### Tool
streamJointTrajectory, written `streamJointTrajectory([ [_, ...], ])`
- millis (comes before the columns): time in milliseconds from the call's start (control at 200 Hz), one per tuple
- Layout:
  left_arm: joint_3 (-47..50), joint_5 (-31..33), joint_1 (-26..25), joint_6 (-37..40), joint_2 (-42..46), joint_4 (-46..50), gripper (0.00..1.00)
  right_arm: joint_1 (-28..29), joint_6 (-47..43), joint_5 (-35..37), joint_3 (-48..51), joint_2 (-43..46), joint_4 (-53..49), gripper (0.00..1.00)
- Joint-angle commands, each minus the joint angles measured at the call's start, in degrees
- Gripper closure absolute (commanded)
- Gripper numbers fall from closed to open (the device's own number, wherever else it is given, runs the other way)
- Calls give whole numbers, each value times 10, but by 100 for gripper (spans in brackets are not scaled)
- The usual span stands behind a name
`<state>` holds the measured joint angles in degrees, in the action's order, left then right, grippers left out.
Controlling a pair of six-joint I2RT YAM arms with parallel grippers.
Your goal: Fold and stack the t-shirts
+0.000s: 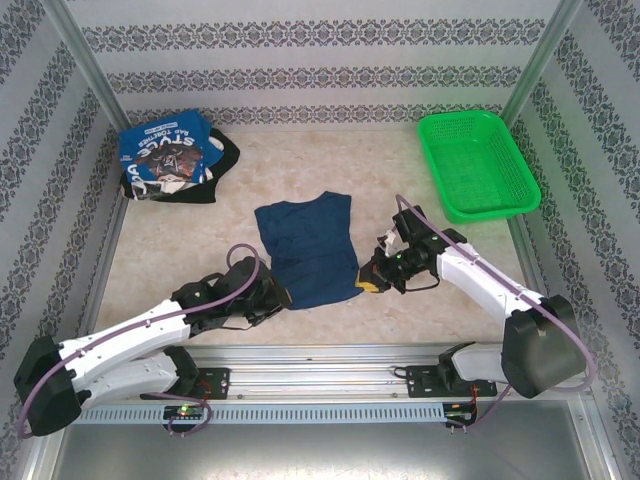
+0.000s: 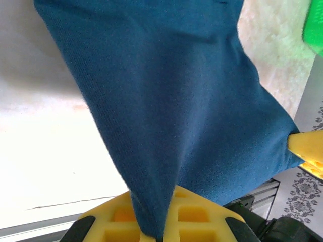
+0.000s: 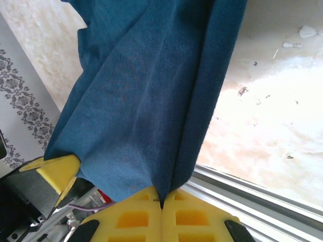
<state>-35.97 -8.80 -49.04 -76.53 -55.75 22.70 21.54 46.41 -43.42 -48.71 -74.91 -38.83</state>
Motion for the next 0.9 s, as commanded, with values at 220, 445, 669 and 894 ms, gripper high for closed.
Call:
streamJointTrajectory([
  [220, -43, -32, 99, 21, -5, -22, 98, -13, -12, 15, -137, -63, -19, 100],
  [445, -95, -107, 191, 72, -74, -60, 98, -25, -32, 15, -241, -165, -23, 100],
  [669, -121, -147, 258, 101, -124, -85, 99, -47, -56, 10, -354, -272, -45, 100],
  [894, -155, -190, 314, 134, -190, -108, 99, -69, -70, 10, -444, -352, -68, 100],
])
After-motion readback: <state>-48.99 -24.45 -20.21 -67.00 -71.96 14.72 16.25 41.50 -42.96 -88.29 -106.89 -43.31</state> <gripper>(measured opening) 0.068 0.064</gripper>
